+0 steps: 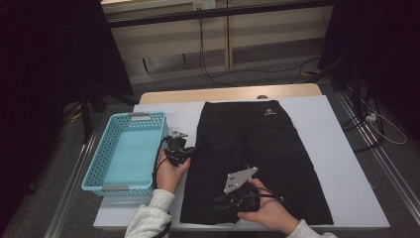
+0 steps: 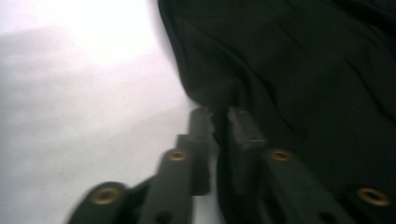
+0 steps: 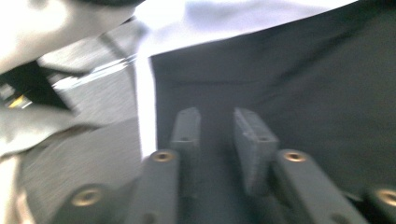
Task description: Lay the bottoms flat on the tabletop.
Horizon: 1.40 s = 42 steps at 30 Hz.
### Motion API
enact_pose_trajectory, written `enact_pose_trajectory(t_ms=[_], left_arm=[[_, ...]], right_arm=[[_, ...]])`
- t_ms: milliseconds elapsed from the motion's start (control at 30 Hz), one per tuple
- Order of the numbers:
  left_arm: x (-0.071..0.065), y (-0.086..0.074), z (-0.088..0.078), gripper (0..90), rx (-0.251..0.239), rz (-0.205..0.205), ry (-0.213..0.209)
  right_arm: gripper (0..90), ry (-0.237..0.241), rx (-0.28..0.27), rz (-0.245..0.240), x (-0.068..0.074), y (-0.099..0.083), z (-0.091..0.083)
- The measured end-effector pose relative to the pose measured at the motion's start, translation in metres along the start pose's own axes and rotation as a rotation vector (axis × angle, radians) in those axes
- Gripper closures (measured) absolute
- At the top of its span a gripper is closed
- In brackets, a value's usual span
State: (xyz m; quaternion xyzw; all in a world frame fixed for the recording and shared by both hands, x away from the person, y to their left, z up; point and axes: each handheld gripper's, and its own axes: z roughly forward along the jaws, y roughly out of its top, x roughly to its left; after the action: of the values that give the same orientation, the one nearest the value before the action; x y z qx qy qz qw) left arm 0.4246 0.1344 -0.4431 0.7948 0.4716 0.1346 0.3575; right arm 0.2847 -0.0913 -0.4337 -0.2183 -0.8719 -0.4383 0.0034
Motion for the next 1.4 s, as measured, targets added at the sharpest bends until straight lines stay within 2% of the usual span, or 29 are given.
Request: enact_pose_trajectory(t_ms=[67,133,267,367,533,567,633,700,733,833,900,967,1000,1067,1133,1400], left_arm=[[0.0,-0.001,0.001,64.0,-0.012,0.001,0.001],[-0.001,-0.001,0.002,56.5,-0.016,-0.001,-0.008],[-0.003,-0.001,0.003,48.4,-0.016,0.008,-0.023],[-0.004,-0.002,0.005,44.0,-0.02,0.02,-0.023],[-0.004,-0.003,0.007,37.3,-0.024,0.04,-0.022],[-0.004,-0.003,0.006,36.0,-0.03,0.043,-0.022],[-0.004,-0.003,0.007,33.6,-0.035,0.04,-0.025],[-0.004,-0.003,0.007,33.1,-0.034,0.044,-0.022],[-0.004,-0.004,0.008,33.1,-0.033,0.042,-0.023],[-0.004,-0.004,0.008,32.8,-0.032,0.046,-0.023],[-0.004,-0.004,0.009,32.3,-0.032,0.048,-0.026],[-0.004,-0.004,0.01,32.0,-0.03,0.047,-0.032],[-0.004,-0.004,0.01,31.7,-0.026,0.049,-0.034],[-0.003,-0.005,0.01,31.2,-0.025,0.047,-0.036],[-0.003,-0.005,0.01,30.7,-0.023,0.046,-0.042],[-0.005,-0.005,0.009,28.6,-0.028,0.049,-0.044]], right_arm=[[65.2,-0.044,-0.02,0.013,-0.009,-0.001,-0.008],[62.9,-0.1,-0.013,0.037,-0.017,-0.004,-0.014],[62.6,-0.177,0.016,0.053,-0.03,-0.012,-0.022],[61.8,-0.181,0.028,0.07,-0.036,-0.016,-0.023],[60.9,-0.198,0.094,0.039,-0.035,-0.021,-0.01],[66.2,-0.205,0.083,0.029,-0.035,-0.021,-0.009],[83.1,-0.207,0.083,0.011,-0.036,-0.021,-0.008],[89.9,-0.194,0.073,0.02,-0.039,-0.021,-0.006],[90.0,-0.194,0.074,0.017,-0.04,-0.02,-0.006],[90.0,-0.236,0.06,0.02,-0.046,-0.016,-0.006],[90.0,-0.213,0.041,0.048,-0.051,-0.015,-0.005],[90.0,-0.237,0.044,0.049,-0.053,-0.015,-0.003],[88.3,-0.232,0.044,0.047,-0.052,-0.015,-0.002],[79.0,-0.218,0.046,0.032,-0.05,-0.015,-0.002],[73.1,-0.228,0.047,0.021,-0.047,-0.016,-0.004],[60.0,-0.238,0.014,0.059,-0.039,-0.02,-0.02]])
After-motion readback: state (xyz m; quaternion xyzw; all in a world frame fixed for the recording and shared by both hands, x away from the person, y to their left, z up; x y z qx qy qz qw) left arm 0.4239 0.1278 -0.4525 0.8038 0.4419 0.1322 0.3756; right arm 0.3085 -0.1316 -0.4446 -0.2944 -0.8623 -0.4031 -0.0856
